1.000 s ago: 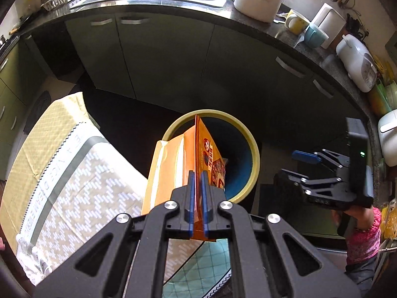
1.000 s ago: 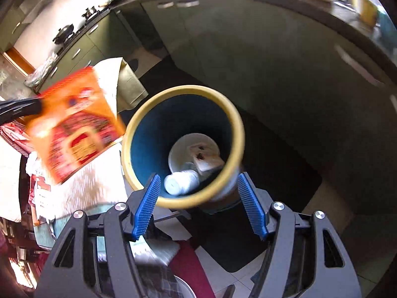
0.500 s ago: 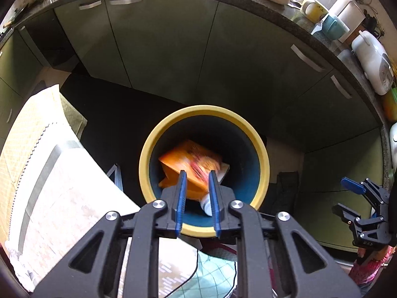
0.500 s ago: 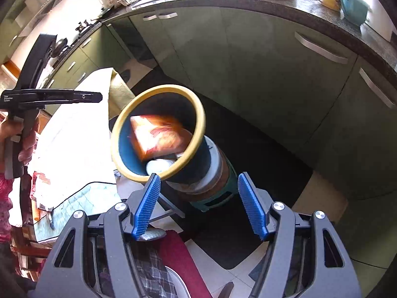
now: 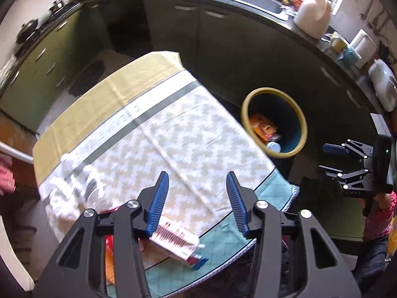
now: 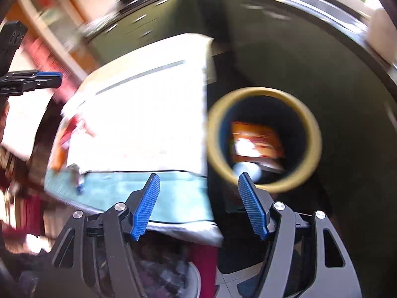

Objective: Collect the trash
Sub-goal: 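Grasp the white milk carton with the right gripper and lift it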

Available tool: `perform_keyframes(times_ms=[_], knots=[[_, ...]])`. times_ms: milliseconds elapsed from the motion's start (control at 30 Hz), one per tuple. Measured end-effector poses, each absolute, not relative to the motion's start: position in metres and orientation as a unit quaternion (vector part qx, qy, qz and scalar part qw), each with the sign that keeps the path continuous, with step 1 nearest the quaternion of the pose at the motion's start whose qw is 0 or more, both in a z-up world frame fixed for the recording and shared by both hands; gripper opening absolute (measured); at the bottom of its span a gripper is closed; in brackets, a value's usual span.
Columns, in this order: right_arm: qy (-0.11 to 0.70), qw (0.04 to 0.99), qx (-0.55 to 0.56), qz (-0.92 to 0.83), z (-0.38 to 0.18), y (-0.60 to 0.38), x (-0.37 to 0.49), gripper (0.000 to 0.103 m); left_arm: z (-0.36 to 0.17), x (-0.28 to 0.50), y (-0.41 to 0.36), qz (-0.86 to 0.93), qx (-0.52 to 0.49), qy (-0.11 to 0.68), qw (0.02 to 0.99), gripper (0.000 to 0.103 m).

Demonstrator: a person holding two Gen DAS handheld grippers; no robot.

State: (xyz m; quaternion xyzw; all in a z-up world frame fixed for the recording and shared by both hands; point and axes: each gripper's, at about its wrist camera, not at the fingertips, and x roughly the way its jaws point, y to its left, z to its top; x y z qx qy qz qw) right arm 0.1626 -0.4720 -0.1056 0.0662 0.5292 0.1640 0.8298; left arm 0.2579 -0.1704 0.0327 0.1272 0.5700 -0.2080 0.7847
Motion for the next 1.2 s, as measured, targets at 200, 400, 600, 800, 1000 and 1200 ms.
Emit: perform_keyframes(times_ms=[200, 400, 600, 800, 1000, 1200], knots=[[0.552, 0.785, -0.009, 0.282, -0.100, -0.329, 0.173, 0.065, 0.010, 0.241, -0.069, -0.132, 0.093, 0.609, 0.777, 0.046], [0.563, 0.756, -0.096, 0.319, -0.113, -0.222, 0.165, 0.064, -0.007, 0.234, -0.008, -0.101, 0.068, 0.625, 0.771, 0.046], [0.584, 0.741, -0.111, 0.313, -0.133, -0.183, 0.187, 0.060, -0.018, 0.230, 0.031, -0.087, 0.045, 0.633, 0.768, 0.046], [0.600, 0.732, -0.136, 0.292, -0.145, -0.161, 0.205, 0.060, -0.027, 0.229, 0.048, -0.083, 0.037, 0.639, 0.764, 0.046], [0.622, 0.715, -0.136, 0.287, -0.166, -0.152, 0.218, 0.045, -0.035, 0.231, 0.048, -0.093, 0.034, 0.645, 0.758, 0.046], [0.625, 0.714, -0.113, 0.295, -0.167, -0.169, 0.219, 0.034, -0.049, 0.244, 0.039, -0.109, 0.022, 0.658, 0.745, 0.053]])
